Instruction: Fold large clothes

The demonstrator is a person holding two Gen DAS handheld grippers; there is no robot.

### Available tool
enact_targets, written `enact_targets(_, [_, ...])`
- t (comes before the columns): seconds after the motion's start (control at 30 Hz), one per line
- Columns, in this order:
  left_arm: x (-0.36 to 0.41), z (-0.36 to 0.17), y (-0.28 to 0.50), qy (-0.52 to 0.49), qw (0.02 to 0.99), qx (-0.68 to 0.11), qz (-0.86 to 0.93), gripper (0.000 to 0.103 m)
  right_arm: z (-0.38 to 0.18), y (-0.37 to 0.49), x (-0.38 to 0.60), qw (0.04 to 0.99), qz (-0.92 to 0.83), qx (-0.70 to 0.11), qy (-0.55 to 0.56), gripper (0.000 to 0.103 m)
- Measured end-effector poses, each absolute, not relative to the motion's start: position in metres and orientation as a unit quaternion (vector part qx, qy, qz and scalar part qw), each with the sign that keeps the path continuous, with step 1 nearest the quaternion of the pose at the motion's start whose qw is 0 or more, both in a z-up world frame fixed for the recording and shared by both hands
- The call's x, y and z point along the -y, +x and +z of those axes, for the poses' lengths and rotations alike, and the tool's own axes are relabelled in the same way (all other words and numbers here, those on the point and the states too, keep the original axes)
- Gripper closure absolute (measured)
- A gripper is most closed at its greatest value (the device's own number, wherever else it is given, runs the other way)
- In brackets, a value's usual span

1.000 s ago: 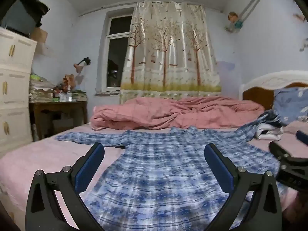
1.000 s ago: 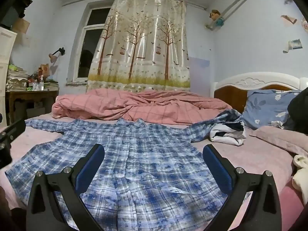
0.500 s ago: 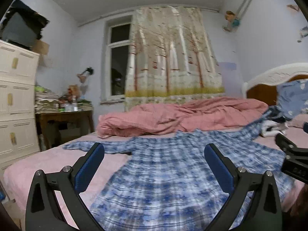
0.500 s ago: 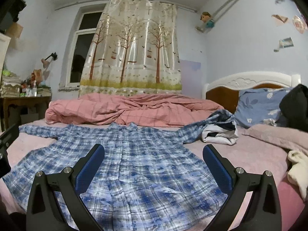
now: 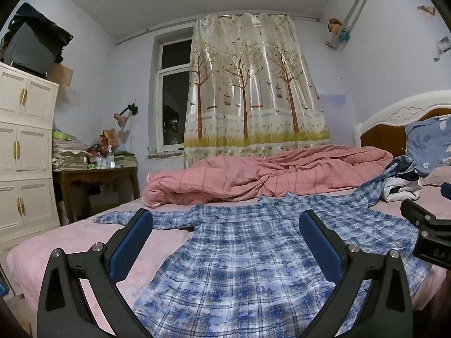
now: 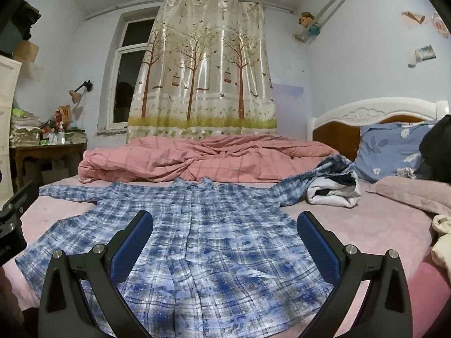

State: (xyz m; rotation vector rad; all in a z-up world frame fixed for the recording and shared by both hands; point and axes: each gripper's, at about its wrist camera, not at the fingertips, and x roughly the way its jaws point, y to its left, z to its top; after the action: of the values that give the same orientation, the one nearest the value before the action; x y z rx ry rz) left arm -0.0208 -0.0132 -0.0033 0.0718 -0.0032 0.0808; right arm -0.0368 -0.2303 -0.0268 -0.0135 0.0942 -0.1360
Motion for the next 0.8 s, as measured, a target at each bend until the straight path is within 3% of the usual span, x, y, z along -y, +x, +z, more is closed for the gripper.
enact_targets(0.8, [0.0061, 0.002, -0.0172, 0.005, 0.999, -0.002, 0.032, 0.0, -0.0291, -0.0379, 0.2234, 0.996, -0.072, -0.044, -0.019, 0.0])
